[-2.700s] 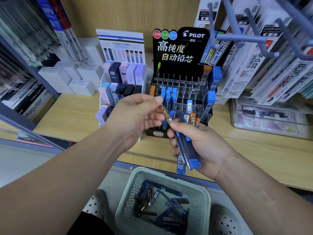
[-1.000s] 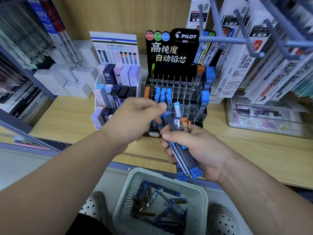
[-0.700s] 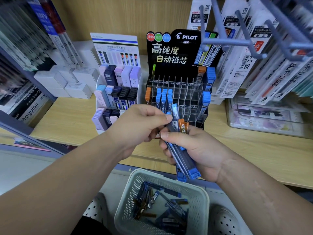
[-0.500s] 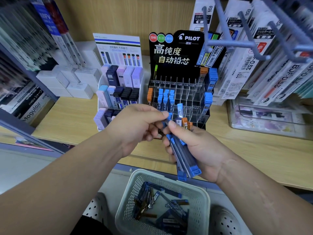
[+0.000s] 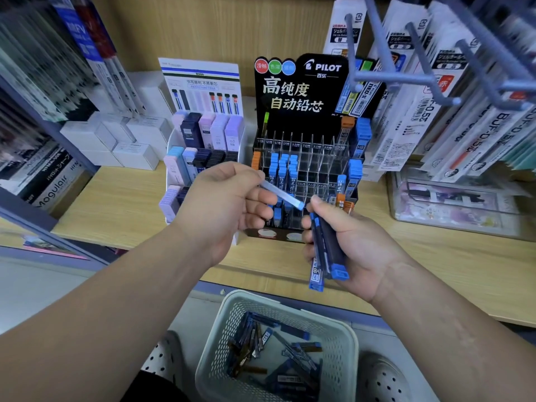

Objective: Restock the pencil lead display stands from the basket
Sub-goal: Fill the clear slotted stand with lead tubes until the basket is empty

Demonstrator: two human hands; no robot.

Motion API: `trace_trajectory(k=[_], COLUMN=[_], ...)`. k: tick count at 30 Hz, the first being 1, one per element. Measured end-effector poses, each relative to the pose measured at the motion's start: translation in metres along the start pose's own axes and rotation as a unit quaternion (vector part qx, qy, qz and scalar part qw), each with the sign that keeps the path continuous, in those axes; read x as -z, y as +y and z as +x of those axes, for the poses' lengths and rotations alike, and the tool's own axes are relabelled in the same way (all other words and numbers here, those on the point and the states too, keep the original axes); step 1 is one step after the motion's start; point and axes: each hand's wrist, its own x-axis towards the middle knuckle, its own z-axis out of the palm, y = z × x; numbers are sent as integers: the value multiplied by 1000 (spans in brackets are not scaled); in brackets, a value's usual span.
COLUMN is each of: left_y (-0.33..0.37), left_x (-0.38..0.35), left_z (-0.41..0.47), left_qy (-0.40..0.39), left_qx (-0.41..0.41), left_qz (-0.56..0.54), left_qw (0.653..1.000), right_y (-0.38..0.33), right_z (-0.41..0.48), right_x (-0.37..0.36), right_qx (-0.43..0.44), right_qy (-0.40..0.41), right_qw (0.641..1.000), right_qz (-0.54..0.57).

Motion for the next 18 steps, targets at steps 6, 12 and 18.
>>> trace_trajectory(k=[6,12,18], left_y=[-3,-15,-19], left_x=[-2,-4,-3], left_z=[-5,-6,-3], left_qy=[-61,-141,-189], left_qx=[-44,-52,-43], left_qz=[77,204,249], left_qw=[994,967,949], right_y=[0,2,4], right_z=[0,-1,0], right_x=[1,-2,0], right_qx=[16,54,94], right_qy=[10,6,-9], right_qw=[999,995,983], right_qz=[-32,-85,-160])
